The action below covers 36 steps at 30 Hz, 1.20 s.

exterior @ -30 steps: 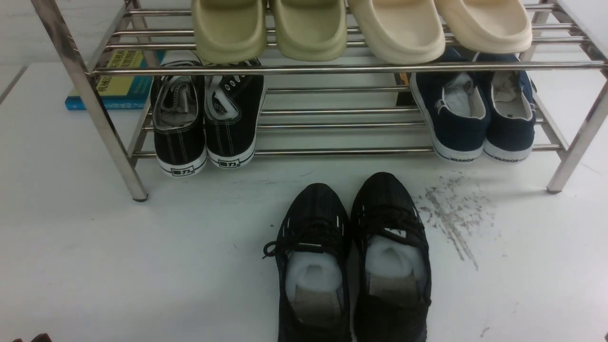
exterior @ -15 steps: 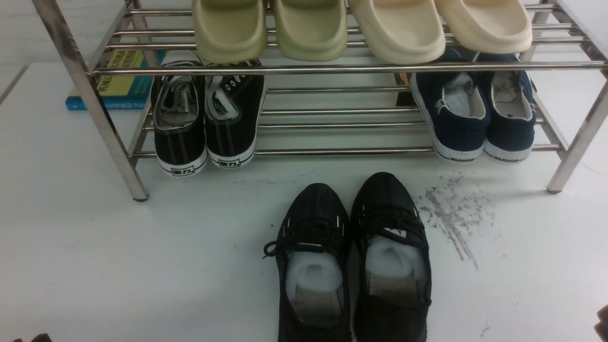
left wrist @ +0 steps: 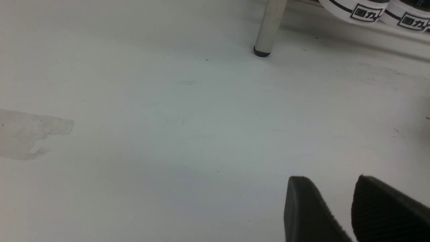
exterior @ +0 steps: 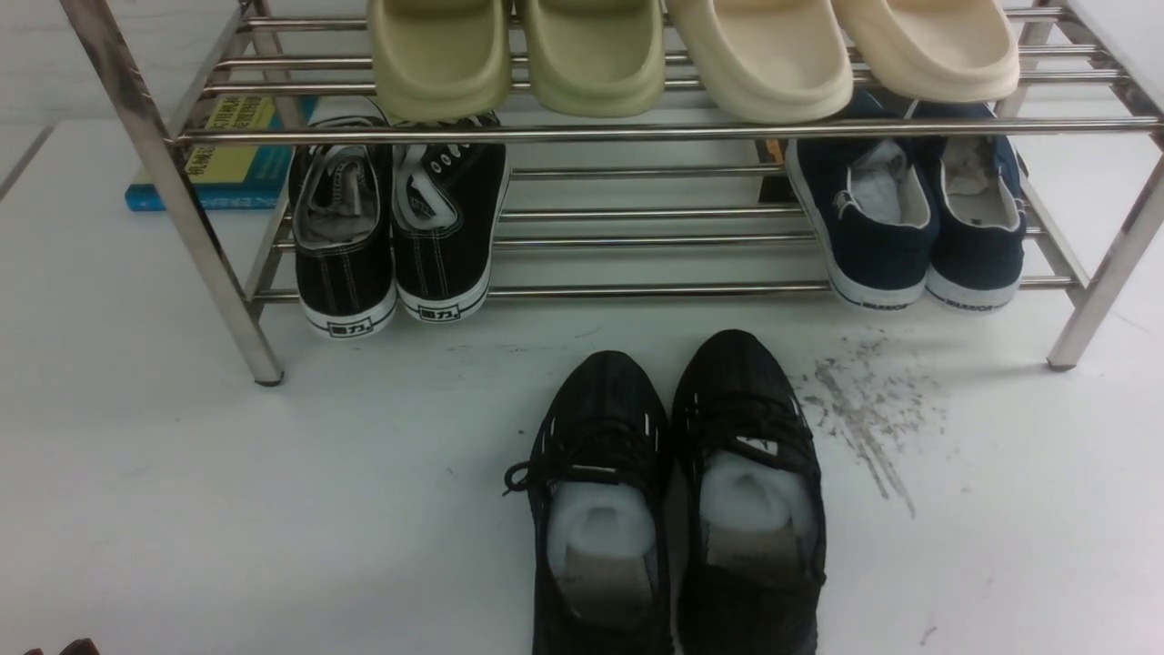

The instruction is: Take the shoes off the shelf with your hand on the white table.

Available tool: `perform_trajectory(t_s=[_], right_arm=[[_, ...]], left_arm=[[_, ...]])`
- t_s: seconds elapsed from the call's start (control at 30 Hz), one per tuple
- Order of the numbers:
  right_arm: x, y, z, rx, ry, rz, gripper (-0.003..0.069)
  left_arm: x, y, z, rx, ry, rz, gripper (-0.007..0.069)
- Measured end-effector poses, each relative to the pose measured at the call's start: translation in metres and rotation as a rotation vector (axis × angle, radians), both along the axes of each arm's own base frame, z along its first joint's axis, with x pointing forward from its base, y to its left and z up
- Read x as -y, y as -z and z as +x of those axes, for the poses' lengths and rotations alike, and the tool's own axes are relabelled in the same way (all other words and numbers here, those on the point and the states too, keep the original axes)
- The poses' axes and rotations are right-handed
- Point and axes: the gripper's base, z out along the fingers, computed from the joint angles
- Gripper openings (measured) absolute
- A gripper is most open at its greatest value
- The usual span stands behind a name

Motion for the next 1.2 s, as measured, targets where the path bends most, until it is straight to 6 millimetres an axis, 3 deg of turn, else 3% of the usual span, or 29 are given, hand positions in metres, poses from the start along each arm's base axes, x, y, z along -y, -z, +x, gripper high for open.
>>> perform_trajectory(t_s=[0.13, 0.27, 0.3, 0.47, 0.5, 0.53, 0.63, 0.67, 0.77, 0.9, 1.1, 1.2], right_arm=[[-0.001, -0.039, 0.013, 0.055, -0.018, -0.282, 0.0001], [-0.001, -0.061, 0.042, -0.047, -0.051, -0.530, -0.0001], [0.000, -0.065, 0.060, -0.152, -0.071, -0.618, 0.0000], [0.003, -0.068, 0.119, -0.553, -0.102, -0.763, 0.0000], [0.003, -0.071, 0.122, -0.558, -0.096, -0.770, 0.0001], [0.001, -0.069, 0.144, -0.672, -0.119, -0.789, 0.0003], [-0.014, -0.069, 0.175, -0.756, -0.191, -0.823, 0.0013], [-0.015, -0.067, 0.176, -0.766, -0.200, -0.826, 0.0014], [-0.048, -0.056, 0.210, -0.809, -0.277, -0.906, 0.0048], [-0.078, -0.045, 0.235, -0.817, -0.236, -1.034, 0.0116], [-0.105, -0.046, 0.262, -0.716, -0.106, -1.068, 0.0255], [-0.114, -0.049, 0.277, -0.652, -0.043, -1.008, 0.0364]], left_arm=[[0.000, 0.000, 0.000, 0.000, 0.000, 0.000, 0.0243], [0.000, 0.000, 0.000, 0.000, 0.000, 0.000, 0.0243], [0.000, 0.000, 0.000, 0.000, 0.000, 0.000, 0.0243], [0.000, 0.000, 0.000, 0.000, 0.000, 0.000, 0.0243], [0.000, 0.000, 0.000, 0.000, 0.000, 0.000, 0.0243], [0.000, 0.000, 0.000, 0.000, 0.000, 0.000, 0.0243], [0.000, 0.000, 0.000, 0.000, 0.000, 0.000, 0.0243], [0.000, 0.000, 0.000, 0.000, 0.000, 0.000, 0.0243], [0.000, 0.000, 0.000, 0.000, 0.000, 0.000, 0.0243], [0.000, 0.000, 0.000, 0.000, 0.000, 0.000, 0.0243], [0.000, 0.000, 0.000, 0.000, 0.000, 0.000, 0.0243], [0.000, 0.000, 0.000, 0.000, 0.000, 0.000, 0.0243]])
